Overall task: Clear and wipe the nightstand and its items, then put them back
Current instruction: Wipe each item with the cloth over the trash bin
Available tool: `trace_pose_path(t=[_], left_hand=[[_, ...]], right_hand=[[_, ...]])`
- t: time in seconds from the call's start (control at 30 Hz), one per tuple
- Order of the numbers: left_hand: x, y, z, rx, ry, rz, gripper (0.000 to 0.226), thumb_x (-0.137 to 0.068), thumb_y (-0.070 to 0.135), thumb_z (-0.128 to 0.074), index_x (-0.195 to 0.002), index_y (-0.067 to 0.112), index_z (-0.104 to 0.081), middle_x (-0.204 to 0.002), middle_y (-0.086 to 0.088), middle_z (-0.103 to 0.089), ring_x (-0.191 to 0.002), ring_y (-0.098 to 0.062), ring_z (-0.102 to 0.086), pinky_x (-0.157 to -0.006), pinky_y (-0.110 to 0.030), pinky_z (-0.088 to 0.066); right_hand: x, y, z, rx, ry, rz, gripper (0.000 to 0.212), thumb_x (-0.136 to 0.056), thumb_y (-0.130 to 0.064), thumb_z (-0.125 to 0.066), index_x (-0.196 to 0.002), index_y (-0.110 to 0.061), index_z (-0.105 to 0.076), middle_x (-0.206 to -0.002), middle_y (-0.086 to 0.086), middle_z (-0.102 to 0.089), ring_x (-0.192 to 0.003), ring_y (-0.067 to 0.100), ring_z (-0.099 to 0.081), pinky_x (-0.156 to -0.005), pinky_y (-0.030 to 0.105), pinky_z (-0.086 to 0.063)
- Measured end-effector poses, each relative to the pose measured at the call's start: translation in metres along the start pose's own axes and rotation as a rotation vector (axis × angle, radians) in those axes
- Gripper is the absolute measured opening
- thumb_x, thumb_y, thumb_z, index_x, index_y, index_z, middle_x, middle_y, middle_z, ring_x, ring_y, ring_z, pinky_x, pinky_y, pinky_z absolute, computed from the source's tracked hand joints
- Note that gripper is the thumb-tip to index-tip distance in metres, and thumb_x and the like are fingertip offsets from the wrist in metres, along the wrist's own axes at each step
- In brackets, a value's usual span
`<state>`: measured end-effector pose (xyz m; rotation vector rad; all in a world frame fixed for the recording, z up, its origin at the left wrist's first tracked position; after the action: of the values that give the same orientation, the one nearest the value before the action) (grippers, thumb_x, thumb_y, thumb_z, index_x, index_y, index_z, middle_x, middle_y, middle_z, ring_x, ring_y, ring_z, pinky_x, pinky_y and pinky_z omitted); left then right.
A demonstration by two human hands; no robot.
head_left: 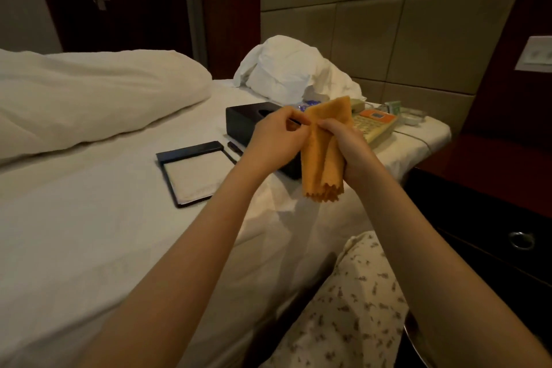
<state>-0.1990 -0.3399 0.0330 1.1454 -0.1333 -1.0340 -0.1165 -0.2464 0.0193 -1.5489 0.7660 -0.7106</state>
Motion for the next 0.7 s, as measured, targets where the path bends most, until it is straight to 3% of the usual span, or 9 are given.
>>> trace_pose_path(t=[0.13, 0.27, 0.4, 0.47, 0.57, 0.67, 0.7], left_hand=[[-0.005, 0.012, -0.034, 0.022, -0.082, 0.018, 0.033, -0.091, 0.031, -0.055, -0.122, 0.020, -0.048, -0.102, 0.007, -0.051, -0.091, -0.008, -0.051, -0.070, -0.019, -0.044], [-0.013, 0.018, -0.071, 0.122, -0.232, 0.163, 0.050, -0.094, 0.031, -0.050, -0.137, 0.016, -0.031, -0.123, -0.003, -0.047, -0.099, -0.013, -0.048, -0.079, -0.027, -0.042], [-0.018, 0.025, -0.111, 0.303, -0.321, 0.313, 0.012, -0.091, 0.025, -0.054, -0.102, 0.022, -0.056, -0.107, -0.002, -0.055, -0.089, -0.014, -0.056, -0.086, -0.035, -0.049], [-0.023, 0.027, -0.132, 0.340, -0.318, 0.290, 0.028, -0.091, 0.021, -0.054, -0.118, 0.016, -0.056, -0.111, -0.004, -0.059, -0.093, -0.015, -0.058, -0.077, -0.029, -0.050], [-0.024, 0.035, -0.163, 0.479, -0.321, 0.300, 0.029, -0.093, 0.018, -0.052, -0.121, 0.017, -0.048, -0.108, -0.003, -0.058, -0.083, -0.013, -0.059, -0.061, -0.023, -0.049], [-0.028, 0.044, -0.198, 0.623, -0.336, 0.379, 0.033, -0.093, 0.012, -0.051, -0.126, 0.013, -0.046, -0.120, -0.010, -0.059, -0.099, -0.023, -0.061, -0.065, -0.027, -0.051], [-0.028, 0.049, -0.211, 0.655, -0.363, 0.403, 0.036, -0.093, 0.010, -0.050, -0.129, 0.011, -0.045, -0.123, -0.010, -0.057, -0.102, -0.024, -0.060, -0.066, -0.027, -0.051]], right_hand=[[0.001, -0.005, 0.028, -0.271, 0.031, -0.029, 0.029, -0.094, -0.027, -0.050, -0.120, -0.015, -0.046, -0.091, 0.006, -0.059, -0.078, 0.017, -0.059, -0.064, 0.030, -0.051], [0.000, -0.007, 0.063, -0.373, 0.133, 0.011, 0.034, -0.098, -0.030, -0.040, -0.125, -0.011, -0.049, -0.087, 0.005, -0.058, -0.076, 0.016, -0.057, -0.060, 0.027, -0.049], [0.000, -0.004, 0.099, -0.304, 0.226, 0.008, 0.038, -0.098, -0.033, -0.043, -0.130, -0.011, -0.045, -0.111, 0.010, -0.061, -0.091, 0.022, -0.061, -0.070, 0.033, -0.053], [-0.001, -0.002, 0.121, -0.165, 0.328, 0.044, 0.045, -0.097, -0.032, -0.046, -0.138, -0.015, -0.038, -0.123, 0.008, -0.055, -0.103, 0.022, -0.058, -0.077, 0.034, -0.052], [0.004, 0.000, 0.154, -0.033, 0.403, 0.060, 0.055, -0.093, -0.031, -0.054, -0.141, -0.025, -0.028, -0.122, 0.002, -0.050, -0.103, 0.020, -0.054, -0.077, 0.035, -0.050], [0.014, 0.003, 0.187, -0.001, 0.421, -0.031, 0.048, -0.090, -0.028, -0.058, -0.134, -0.023, -0.039, -0.104, -0.002, -0.053, -0.089, 0.017, -0.055, -0.074, 0.036, -0.049], [0.017, 0.003, 0.199, 0.006, 0.427, -0.069, 0.047, -0.090, -0.029, -0.059, -0.133, -0.023, -0.041, -0.109, 0.001, -0.054, -0.091, 0.019, -0.055, -0.078, 0.039, -0.050]])
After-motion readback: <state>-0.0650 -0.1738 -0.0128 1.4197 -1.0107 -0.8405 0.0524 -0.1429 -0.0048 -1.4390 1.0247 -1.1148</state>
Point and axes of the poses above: each hand's wrist, its own x-axis away from the middle knuckle, its own z-axis out of the back of the hand, y = z × x, the point moved 1 cm from there along -x, towards the middle knuckle
